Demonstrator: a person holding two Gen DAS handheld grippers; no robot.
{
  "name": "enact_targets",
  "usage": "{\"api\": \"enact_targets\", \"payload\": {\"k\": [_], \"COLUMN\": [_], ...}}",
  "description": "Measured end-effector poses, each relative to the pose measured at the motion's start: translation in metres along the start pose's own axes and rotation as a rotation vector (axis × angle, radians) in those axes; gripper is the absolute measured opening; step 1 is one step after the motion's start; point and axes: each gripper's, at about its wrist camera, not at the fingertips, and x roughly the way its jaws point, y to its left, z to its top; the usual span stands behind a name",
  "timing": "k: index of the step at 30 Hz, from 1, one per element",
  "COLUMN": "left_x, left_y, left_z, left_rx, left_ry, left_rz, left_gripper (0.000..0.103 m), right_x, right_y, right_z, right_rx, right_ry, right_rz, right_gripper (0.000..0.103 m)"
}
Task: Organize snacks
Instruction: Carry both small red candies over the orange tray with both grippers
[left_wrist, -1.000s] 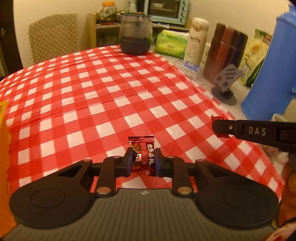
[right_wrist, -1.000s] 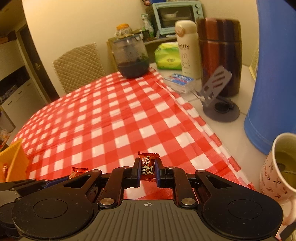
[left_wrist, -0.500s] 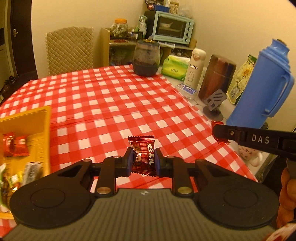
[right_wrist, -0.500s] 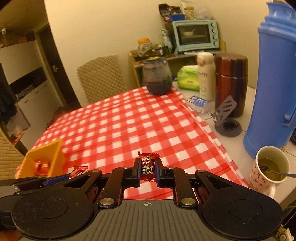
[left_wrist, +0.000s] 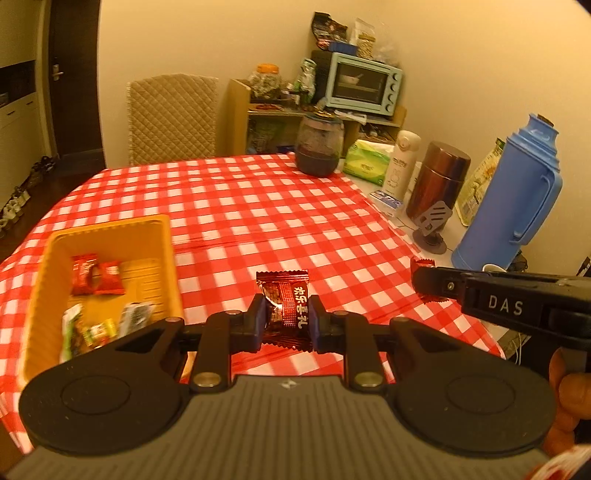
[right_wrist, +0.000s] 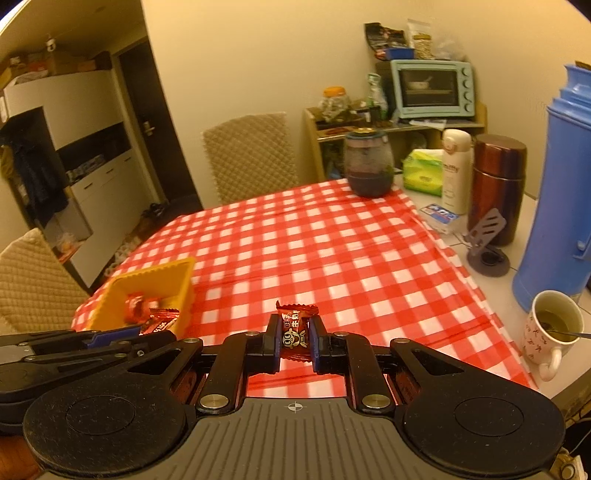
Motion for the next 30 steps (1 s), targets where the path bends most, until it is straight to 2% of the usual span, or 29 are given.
{"api": "enact_targets", "payload": {"k": [14,30], "left_x": [-0.049,-0.064], "left_y": [0.05,0.089], "left_z": [-0.027,-0.041], "left_rx": [-0.074,-0.14], "left_ry": [-0.009,-0.006], "left_rz": [0.095,0.158], "left_gripper": [0.021,0.021], "right_x": [-0.001,0.021], "right_y": [0.063,0.105], "right_z": [-0.02,-0.032], "right_rx": [-0.101,-0.17], "right_ry": [0.031,0.073], "right_rz": [0.107,0.158], "right_gripper": [0.015,0.015]}}
